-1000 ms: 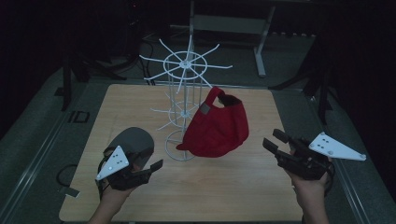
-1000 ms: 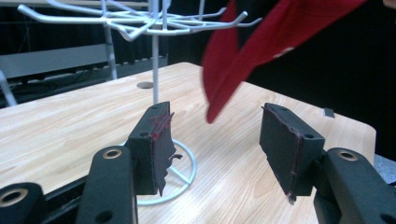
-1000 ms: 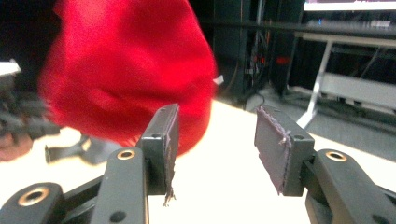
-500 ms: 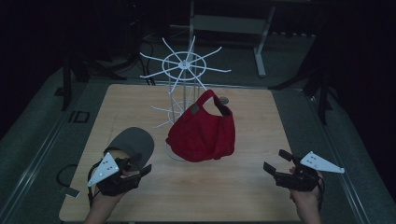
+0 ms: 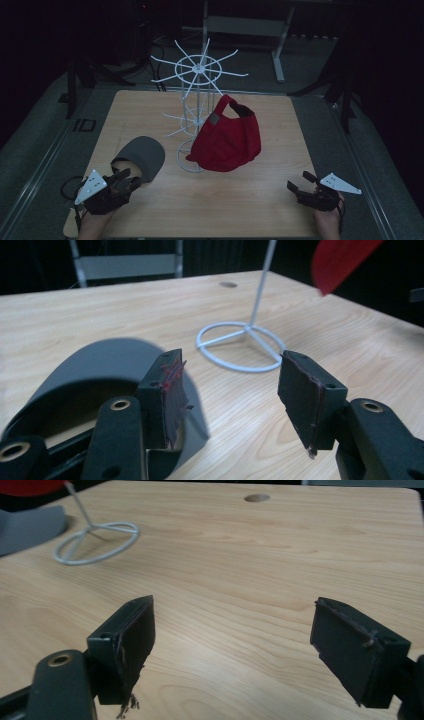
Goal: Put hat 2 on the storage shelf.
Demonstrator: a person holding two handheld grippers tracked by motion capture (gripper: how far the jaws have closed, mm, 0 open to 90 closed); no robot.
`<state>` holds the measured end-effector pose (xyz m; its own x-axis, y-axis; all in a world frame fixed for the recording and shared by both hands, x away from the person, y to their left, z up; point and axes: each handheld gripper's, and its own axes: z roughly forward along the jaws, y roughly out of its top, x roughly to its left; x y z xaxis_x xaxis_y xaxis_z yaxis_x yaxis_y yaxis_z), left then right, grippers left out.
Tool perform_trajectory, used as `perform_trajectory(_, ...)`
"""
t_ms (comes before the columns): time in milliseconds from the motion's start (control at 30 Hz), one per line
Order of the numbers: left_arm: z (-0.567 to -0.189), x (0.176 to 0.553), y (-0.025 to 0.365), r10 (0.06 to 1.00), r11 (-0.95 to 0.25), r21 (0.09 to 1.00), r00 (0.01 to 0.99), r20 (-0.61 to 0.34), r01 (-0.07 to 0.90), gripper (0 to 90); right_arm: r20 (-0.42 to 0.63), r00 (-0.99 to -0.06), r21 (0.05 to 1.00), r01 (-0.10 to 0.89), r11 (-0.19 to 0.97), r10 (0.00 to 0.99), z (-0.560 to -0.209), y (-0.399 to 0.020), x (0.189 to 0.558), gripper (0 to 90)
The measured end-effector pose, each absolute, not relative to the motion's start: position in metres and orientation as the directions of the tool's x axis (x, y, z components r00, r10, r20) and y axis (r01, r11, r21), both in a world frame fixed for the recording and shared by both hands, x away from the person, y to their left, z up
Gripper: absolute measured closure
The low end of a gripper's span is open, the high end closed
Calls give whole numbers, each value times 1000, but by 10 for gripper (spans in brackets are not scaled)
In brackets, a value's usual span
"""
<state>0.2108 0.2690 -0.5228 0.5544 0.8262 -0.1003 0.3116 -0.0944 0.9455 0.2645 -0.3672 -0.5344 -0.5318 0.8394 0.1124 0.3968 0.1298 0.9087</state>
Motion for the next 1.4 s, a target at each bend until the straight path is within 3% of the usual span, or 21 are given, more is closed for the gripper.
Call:
perform_trajectory(233, -532, 207, 288, 856, -92, 930, 505, -109, 356, 437, 113, -493, 914, 393, 105, 863, -546, -374, 268, 176)
perform_trajectory(567, -552, 210, 302, 914, -150, 837, 396, -85, 526, 298, 80, -492, 912, 387, 136, 867, -552, -372, 265, 174)
perform_trajectory(1000, -568, 211, 309, 915, -182, 774, 392, -92, 607, 320, 57, -494, 906, 391, 163, 868, -555, -371, 259, 176)
perform_trajectory(1100, -569, 215, 307, 915, -195, 757, 394, -89, 624, 343, 45, -488, 903, 393, 173, 871, -555, -370, 260, 176)
perform_trajectory(1200, -570, 216, 305, 918, -208, 745, 390, -75, 633, 441, 52, -481, 901, 400, 166, 875, -556, -370, 260, 176)
perform_trajectory(1300, -569, 216, 304, 924, -214, 745, 378, -55, 632, 559, 54, -476, 901, 402, 163, 878, -556, -371, 260, 176)
perform_trajectory(1400, -569, 214, 301, 931, -227, 743, 365, -25, 629, 732, 56, -476, 901, 402, 161, 877, -556, -371, 260, 176)
